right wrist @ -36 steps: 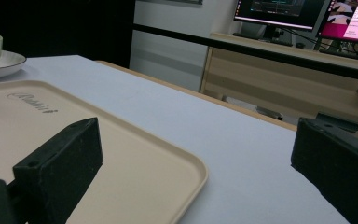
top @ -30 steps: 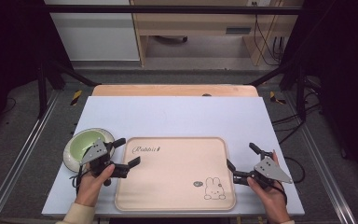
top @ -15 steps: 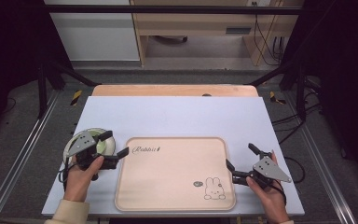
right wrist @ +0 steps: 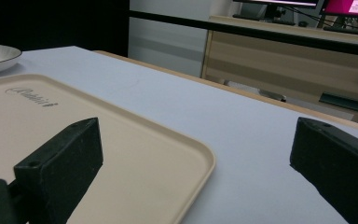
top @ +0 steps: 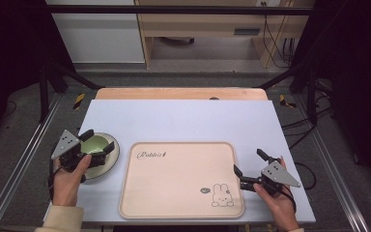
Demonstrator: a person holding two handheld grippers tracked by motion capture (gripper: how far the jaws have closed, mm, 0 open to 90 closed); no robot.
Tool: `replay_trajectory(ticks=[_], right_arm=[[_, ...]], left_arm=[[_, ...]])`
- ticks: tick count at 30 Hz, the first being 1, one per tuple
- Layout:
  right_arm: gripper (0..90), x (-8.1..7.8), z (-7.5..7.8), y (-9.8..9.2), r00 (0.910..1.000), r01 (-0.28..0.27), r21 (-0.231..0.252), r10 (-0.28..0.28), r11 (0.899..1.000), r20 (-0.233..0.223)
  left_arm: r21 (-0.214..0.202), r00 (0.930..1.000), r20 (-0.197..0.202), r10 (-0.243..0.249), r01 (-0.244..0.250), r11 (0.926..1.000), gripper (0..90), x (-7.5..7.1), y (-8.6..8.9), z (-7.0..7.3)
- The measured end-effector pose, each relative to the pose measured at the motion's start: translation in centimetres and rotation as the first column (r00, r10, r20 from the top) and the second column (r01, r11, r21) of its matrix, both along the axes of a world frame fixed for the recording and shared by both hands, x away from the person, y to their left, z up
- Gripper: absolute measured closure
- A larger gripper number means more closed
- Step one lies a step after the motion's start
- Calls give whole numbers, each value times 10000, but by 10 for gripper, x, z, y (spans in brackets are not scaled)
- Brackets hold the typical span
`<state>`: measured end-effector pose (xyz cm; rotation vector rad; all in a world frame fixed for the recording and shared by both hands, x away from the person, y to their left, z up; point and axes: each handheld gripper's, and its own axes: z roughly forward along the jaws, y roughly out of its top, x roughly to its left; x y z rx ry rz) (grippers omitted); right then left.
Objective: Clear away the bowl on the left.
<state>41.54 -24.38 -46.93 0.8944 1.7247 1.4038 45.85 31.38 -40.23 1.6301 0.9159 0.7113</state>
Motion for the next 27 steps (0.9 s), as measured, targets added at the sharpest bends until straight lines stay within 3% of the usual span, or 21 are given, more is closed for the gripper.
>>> replay_trajectory(ticks=[7,10,17,22,27], right_arm=[[26,0,0,0,10000,1,-56,-1,10000,-4],[25,0,0,0,10000,-5,-58,5,10000,-29],[26,0,-1,1,9999,-64,-59,64,10000,-105],[25,0,-1,1,9999,-65,-65,64,10000,-110],[26,0,-1,1,9999,-91,-83,91,9999,-99]], left_arm=[[-35,9987,-140,498,-498,9988,69,1,15,-2],[225,9963,-264,814,-808,9965,69,1,21,-1],[377,9915,-263,1274,-1263,9913,66,1,32,-2],[223,9847,-577,1645,-1635,9863,63,2,41,-5],[310,9672,-1104,2290,-2269,9734,69,4,49,-6]])
